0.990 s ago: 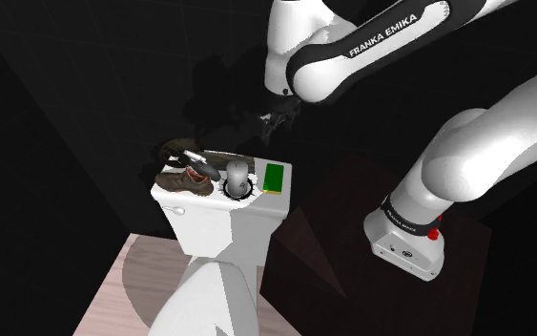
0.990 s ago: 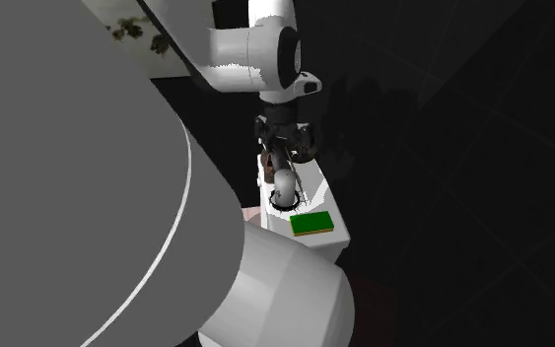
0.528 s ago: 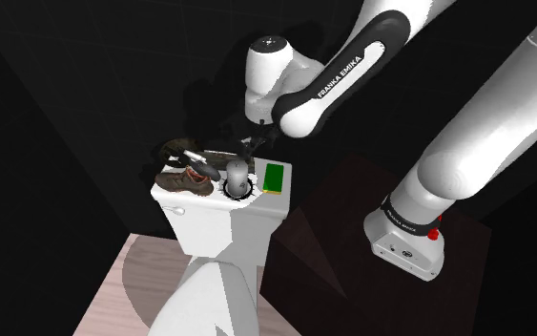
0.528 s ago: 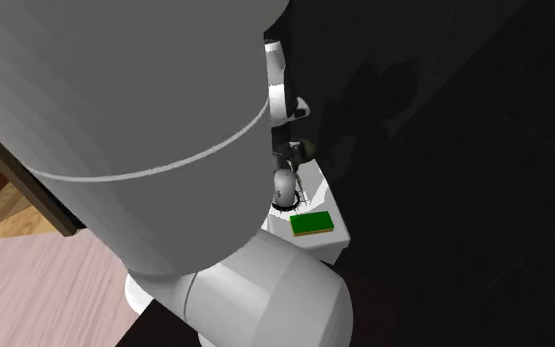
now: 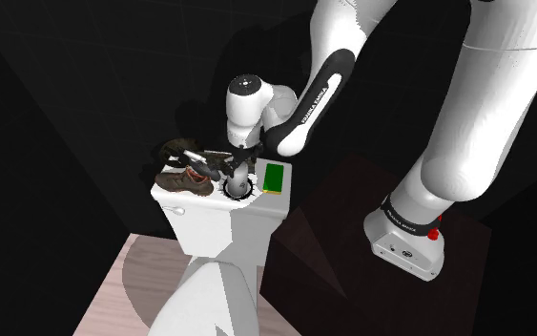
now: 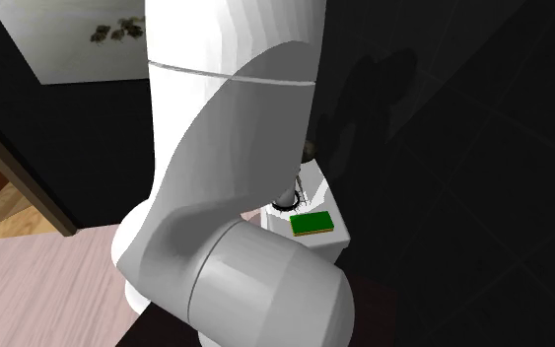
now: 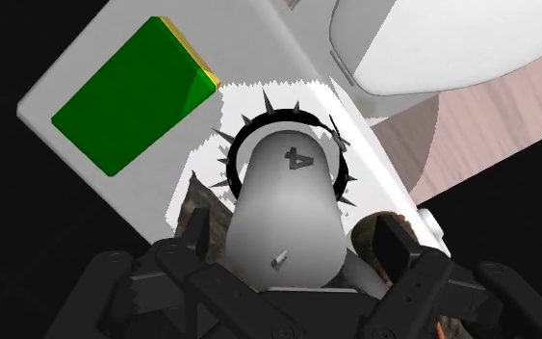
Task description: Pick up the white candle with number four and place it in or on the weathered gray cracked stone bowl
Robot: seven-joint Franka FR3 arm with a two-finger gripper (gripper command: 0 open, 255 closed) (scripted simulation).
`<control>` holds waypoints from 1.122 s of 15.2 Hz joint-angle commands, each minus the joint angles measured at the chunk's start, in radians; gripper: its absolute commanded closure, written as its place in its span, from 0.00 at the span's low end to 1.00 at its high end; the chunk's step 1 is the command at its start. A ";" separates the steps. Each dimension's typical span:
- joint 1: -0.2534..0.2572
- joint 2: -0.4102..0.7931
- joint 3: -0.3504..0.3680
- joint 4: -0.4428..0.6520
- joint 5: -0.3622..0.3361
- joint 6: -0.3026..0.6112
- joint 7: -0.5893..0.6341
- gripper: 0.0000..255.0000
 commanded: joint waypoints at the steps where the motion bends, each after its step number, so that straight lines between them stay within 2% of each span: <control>1: 0.023 0.044 -0.032 0.024 -0.054 0.018 0.046 0.00; 7: 0.073 0.146 -0.110 0.071 -0.159 0.070 0.129 0.00; 15: 0.074 0.146 -0.110 0.071 -0.158 0.071 0.128 0.00; 16: 0.074 0.146 -0.110 0.071 -0.158 0.071 0.128 1.00; 17: 0.074 0.146 -0.110 0.071 -0.158 0.071 0.128 1.00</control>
